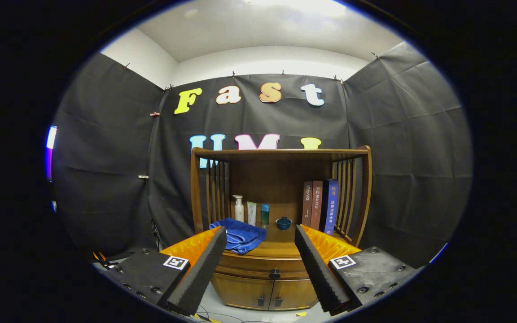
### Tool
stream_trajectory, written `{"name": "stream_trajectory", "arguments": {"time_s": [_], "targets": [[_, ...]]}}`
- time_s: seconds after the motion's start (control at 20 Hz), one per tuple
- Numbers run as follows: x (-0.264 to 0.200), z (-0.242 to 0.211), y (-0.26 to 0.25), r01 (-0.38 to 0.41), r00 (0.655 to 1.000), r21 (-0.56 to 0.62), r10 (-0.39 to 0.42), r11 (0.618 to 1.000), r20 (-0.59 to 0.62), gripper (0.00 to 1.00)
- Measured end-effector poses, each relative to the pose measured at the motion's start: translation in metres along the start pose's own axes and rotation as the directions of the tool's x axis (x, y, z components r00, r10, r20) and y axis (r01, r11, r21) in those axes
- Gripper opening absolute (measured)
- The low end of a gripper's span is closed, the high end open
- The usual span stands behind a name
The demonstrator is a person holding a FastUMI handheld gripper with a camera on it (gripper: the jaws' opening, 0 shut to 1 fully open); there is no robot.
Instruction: Pull open the drawer, take out the items inside it, and place them on the countertop above the cabinet.
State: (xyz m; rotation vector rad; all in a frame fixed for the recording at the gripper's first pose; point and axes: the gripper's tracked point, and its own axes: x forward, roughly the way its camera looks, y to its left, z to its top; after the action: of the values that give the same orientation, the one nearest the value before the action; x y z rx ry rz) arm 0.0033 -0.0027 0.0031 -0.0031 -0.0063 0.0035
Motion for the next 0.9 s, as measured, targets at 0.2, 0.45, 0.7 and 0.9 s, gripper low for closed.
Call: {"name": "stream_trajectory", "arguments": {"time_s": [0.2, 0.45, 0.7, 0.9], "targets": [[0.003, -0.002, 0.001, 0.001, 1.0, -0.003, -0.001, 1.0, -0.009, 0.99], [0.003, -0.004, -0.005, 0.006, 1.0, -0.01, -0.006, 1.0, -0.019, 0.99], [0.013, -0.017, -0.008, -0.001, 0.999, 0.005, 0.001, 1.0, -0.044, 0.99], [0.028, -0.042, -0.013, 0.003, 0.996, 0.012, -0.002, 1.0, -0.089, 0.99]]}}
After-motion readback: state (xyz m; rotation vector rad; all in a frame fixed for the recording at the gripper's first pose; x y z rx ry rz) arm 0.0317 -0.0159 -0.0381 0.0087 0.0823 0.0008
